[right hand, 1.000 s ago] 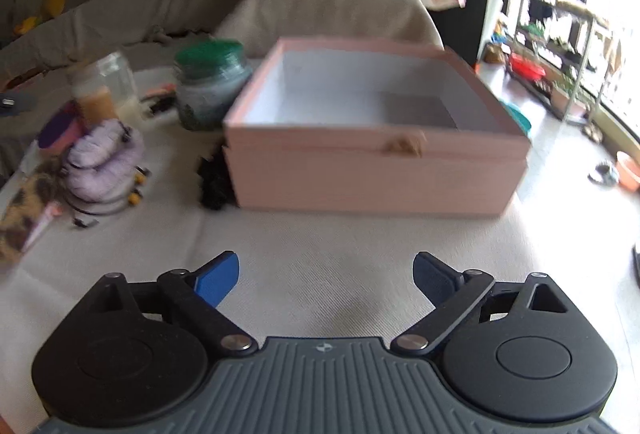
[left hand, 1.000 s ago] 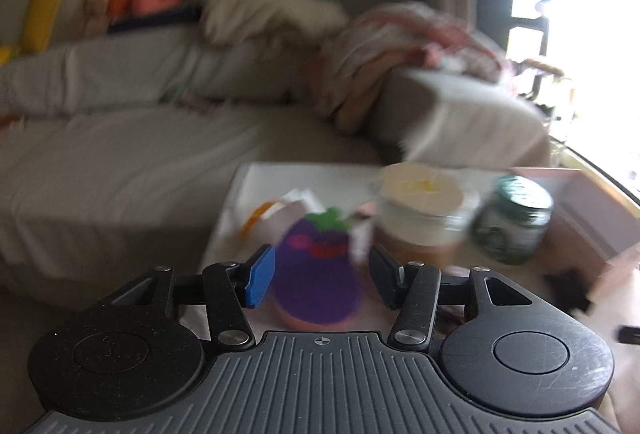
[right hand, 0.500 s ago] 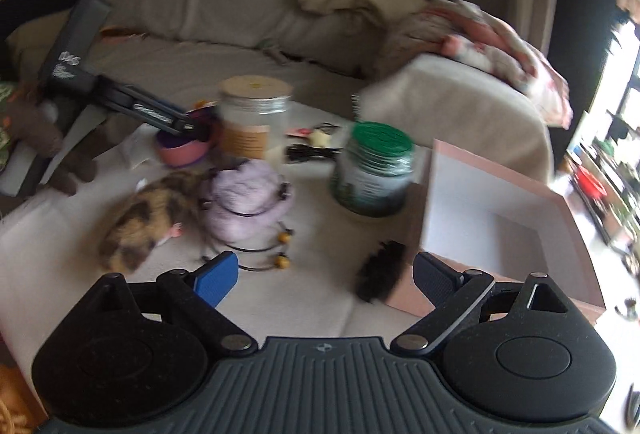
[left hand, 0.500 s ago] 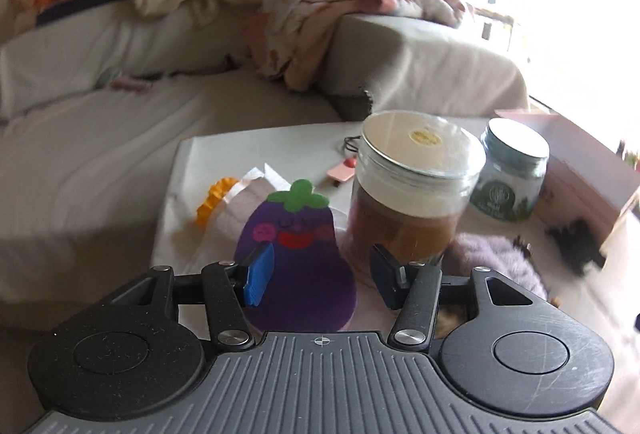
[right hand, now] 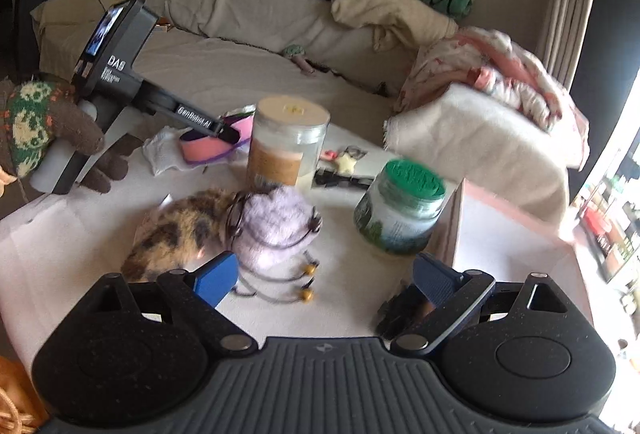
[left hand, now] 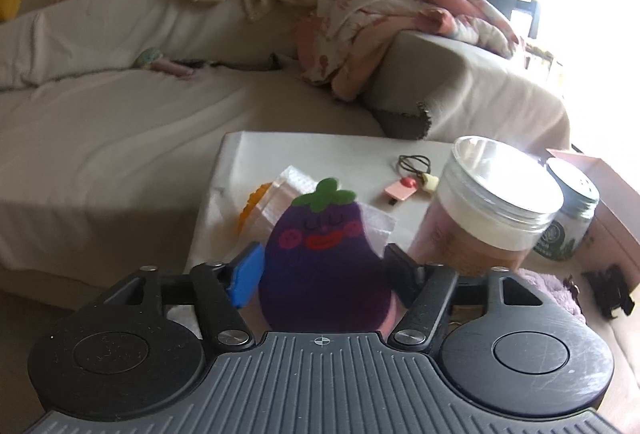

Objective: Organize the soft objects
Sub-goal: 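Grasp the purple eggplant plush with the left tool while the right tool moves toward the table, then grasp the white tissue with the right tool while the left tool lifts the eggplant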

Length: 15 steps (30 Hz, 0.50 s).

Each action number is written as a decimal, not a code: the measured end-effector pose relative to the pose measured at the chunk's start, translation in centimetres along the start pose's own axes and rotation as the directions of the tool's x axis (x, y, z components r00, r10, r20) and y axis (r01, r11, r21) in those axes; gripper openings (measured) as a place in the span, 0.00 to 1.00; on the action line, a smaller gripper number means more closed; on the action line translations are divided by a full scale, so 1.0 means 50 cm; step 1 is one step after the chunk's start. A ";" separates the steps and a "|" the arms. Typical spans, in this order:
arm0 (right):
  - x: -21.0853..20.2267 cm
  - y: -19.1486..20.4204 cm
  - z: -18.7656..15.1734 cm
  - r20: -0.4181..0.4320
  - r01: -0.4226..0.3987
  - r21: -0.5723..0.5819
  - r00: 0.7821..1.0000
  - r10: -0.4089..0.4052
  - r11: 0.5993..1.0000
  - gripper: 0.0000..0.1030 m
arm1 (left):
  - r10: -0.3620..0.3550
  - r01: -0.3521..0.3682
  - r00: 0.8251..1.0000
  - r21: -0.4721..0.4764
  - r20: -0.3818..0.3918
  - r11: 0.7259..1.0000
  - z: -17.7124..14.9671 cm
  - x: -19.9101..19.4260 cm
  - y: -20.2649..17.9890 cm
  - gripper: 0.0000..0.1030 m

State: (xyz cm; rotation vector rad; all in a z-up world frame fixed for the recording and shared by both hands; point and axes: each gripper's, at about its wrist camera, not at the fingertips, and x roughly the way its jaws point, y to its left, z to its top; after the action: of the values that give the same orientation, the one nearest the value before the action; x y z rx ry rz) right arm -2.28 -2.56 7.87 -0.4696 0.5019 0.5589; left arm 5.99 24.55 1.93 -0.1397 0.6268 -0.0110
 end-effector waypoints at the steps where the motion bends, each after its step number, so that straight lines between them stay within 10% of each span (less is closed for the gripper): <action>1: -0.003 0.000 0.009 0.008 0.012 -0.014 1.000 -0.012 1.000 0.92 | -0.004 0.004 1.000 -0.017 -0.017 1.000 -0.001 0.004 0.006 0.74; 7: -0.009 -0.009 0.071 0.057 0.035 -0.043 0.998 -0.033 0.998 0.92 | -0.049 0.048 0.999 -0.057 -0.018 0.997 -0.009 0.000 0.026 0.72; 15: 0.057 -0.021 0.296 -0.034 -0.131 0.019 0.991 0.132 0.991 0.92 | -0.161 0.184 0.980 -0.237 0.116 0.954 -0.039 -0.094 0.087 0.71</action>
State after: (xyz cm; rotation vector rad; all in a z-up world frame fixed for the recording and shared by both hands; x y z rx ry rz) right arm 5.14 5.76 18.10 -0.4329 0.5736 0.6733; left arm 0.89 28.84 2.51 -0.4339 0.5173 -0.0951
